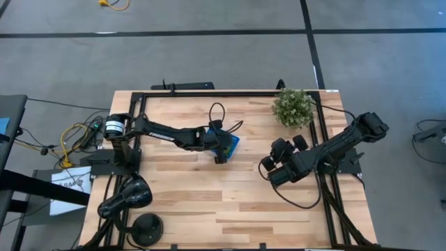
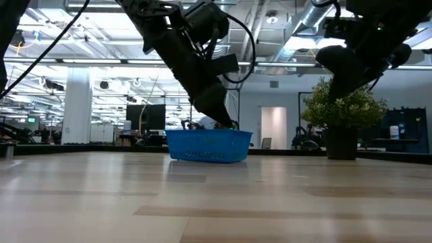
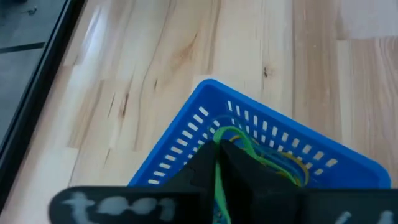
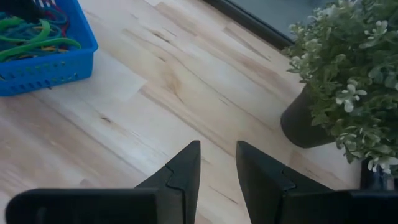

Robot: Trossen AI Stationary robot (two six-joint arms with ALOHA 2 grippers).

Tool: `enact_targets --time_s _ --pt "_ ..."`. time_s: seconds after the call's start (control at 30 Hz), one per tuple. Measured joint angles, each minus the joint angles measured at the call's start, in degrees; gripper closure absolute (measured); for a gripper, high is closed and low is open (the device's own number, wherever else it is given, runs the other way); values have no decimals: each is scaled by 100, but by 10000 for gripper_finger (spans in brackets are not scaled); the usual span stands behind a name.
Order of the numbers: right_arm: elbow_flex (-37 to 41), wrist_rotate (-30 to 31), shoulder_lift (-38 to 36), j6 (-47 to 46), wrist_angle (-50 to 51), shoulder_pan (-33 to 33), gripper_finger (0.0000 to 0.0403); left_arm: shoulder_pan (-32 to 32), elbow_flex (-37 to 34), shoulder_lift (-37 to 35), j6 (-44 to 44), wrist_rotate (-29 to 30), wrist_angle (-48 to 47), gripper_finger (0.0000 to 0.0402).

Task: Pick and place items into bin
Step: Put the green rubber band into the blue bin, then return to Home Position

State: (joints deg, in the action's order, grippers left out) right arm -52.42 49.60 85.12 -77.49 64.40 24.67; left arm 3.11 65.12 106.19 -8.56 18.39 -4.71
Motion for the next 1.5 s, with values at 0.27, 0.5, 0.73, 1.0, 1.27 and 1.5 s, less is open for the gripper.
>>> enact_targets --time_s 0.27,0.5,0.73,1.0,1.27,1.5 --pt "0 -319 0 -10 0 7 305 -89 0 -13 549 20 57 318" --pt "1 -466 -419 -260 821 29 305 -302 614 -492 1010 -12 -1934 293" --pt "0 -468 -1512 -162 1099 519 305 -647 1257 -1576 984 792 -3905 292" --pt "0 -145 -2467 -222 1649 1559 305 -951 901 -3266 2547 1708 -5808 292" --pt "358 859 -3330 -589 1845 2730 305 -1564 -1300 -5415 3932 2027 -5384 292" --pt "2048 1775 -4273 -451 -189 3432 305 -1929 -3813 -6838 2912 950 -1858 292"
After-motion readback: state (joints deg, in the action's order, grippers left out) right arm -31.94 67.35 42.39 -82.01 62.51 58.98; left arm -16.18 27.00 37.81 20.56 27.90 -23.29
